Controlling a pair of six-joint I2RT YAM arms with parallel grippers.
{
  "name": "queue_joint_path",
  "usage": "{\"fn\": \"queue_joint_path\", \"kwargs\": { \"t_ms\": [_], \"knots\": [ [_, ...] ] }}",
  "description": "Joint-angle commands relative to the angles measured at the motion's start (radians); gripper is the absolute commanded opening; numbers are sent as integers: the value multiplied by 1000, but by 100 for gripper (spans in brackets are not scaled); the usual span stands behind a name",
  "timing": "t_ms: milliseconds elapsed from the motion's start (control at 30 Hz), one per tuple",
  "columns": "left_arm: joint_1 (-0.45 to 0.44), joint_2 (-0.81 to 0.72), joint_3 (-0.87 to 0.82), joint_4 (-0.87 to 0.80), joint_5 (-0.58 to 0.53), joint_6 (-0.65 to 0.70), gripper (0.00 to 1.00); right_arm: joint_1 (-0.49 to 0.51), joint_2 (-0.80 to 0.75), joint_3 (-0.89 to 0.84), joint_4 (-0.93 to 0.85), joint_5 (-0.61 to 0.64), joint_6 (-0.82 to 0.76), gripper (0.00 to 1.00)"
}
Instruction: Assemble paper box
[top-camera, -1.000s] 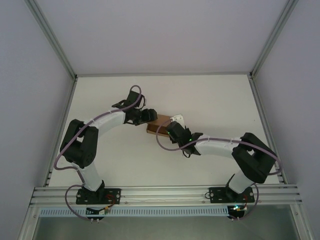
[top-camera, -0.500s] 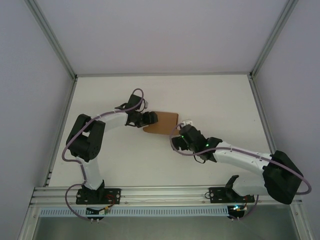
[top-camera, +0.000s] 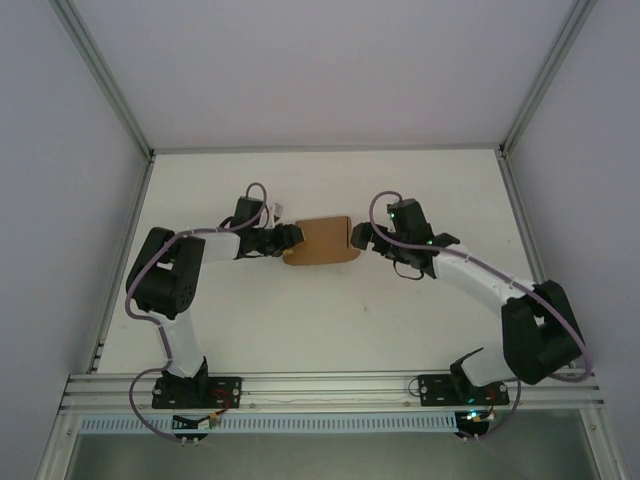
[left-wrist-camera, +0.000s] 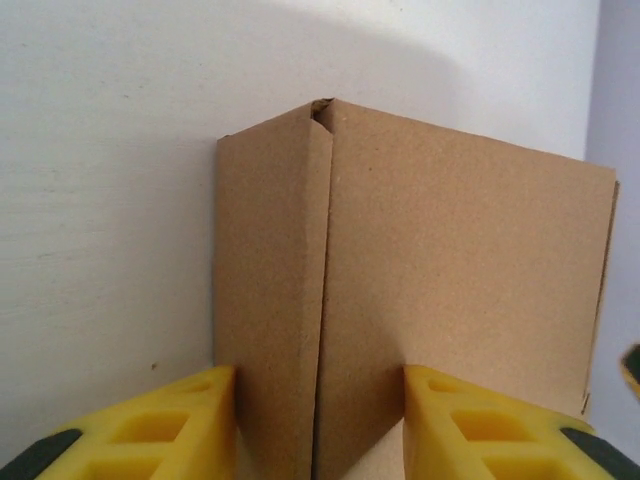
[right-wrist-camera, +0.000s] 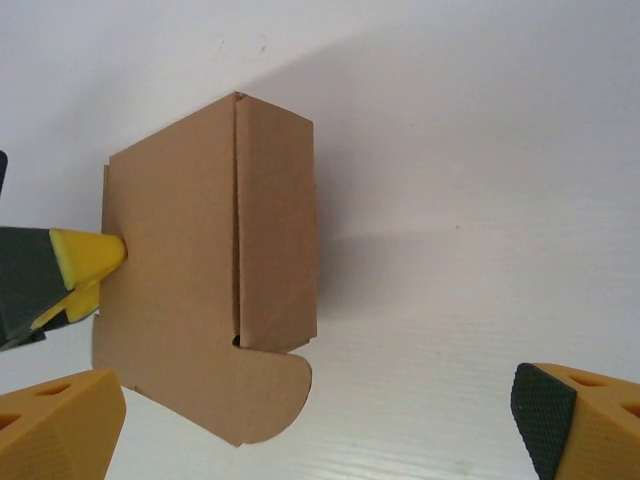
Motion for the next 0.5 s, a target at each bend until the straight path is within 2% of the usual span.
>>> {"fn": "queue_joint_path", "kwargs": {
  "t_ms": [0, 233, 333, 467],
  "knots": [
    [14, 41, -33, 5, 32, -35, 37, -40, 92, 58, 35, -172, 34, 100],
    [27, 56, -31, 6, 52, -27, 37, -73, 334, 216, 102, -411, -9, 99],
    [29, 56, -27, 1, 51, -20, 37, -73, 418, 272, 106, -452, -11, 97],
    [29, 52, -18, -25, 44, 4, 38, -74, 490, 308, 164, -548, 21, 80]
  ]
}}
